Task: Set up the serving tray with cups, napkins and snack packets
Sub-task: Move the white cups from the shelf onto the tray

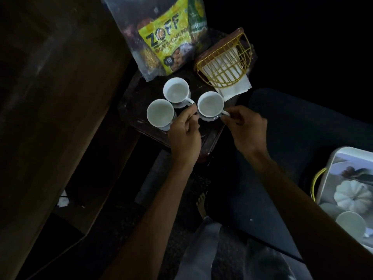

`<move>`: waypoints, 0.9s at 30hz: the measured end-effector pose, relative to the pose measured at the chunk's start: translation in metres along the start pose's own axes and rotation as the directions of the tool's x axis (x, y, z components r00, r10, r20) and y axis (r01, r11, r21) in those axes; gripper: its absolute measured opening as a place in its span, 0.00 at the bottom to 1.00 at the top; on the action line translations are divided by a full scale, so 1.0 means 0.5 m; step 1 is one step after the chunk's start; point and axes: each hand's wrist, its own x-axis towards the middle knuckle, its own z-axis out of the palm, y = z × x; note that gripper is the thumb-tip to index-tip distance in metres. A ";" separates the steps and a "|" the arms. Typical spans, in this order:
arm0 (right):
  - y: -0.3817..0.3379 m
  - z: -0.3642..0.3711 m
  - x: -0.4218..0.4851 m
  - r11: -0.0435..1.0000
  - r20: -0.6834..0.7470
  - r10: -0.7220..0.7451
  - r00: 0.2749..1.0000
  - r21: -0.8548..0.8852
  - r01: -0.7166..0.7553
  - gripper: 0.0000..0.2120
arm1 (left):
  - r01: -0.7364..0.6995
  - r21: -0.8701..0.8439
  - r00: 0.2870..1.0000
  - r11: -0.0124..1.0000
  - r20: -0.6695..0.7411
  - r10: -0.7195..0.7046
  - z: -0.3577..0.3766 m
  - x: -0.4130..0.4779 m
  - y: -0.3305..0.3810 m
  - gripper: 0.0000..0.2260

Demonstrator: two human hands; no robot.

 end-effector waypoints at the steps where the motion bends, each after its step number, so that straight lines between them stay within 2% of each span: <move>1: -0.001 0.000 0.000 1.000 -0.004 0.006 1.000 0.001 -0.006 0.09 | 0.001 0.000 1.000 1.000 0.001 -0.001 0.000 -0.001 -0.001 0.14; 8: 0.015 -0.032 -0.031 0.998 -0.008 0.009 1.000 0.055 -0.008 0.04 | 0.025 -0.030 1.000 0.999 0.003 -0.025 0.010 -0.033 -0.006 0.15; 15: 0.065 -0.138 -0.113 0.989 -0.039 0.045 0.998 0.144 -0.039 0.03 | 0.010 -0.031 1.000 0.999 0.017 -0.010 0.063 -0.129 -0.005 0.14; 19: 0.114 -0.214 -0.173 0.987 -0.032 0.085 0.996 0.138 -0.080 0.02 | 0.022 -0.030 0.996 0.999 0.082 -0.020 0.120 -0.196 -0.004 0.12; 23: 0.165 -0.320 -0.231 0.992 -0.083 0.103 0.991 0.086 -0.095 0.02 | 0.037 -0.025 0.983 0.999 0.179 -0.031 0.202 -0.281 -0.004 0.11; 27: 0.226 -0.426 -0.270 0.991 -0.112 0.131 0.985 0.012 -0.131 0.06 | 0.012 -0.005 0.965 1.000 0.264 -0.010 0.292 -0.354 -0.006 0.11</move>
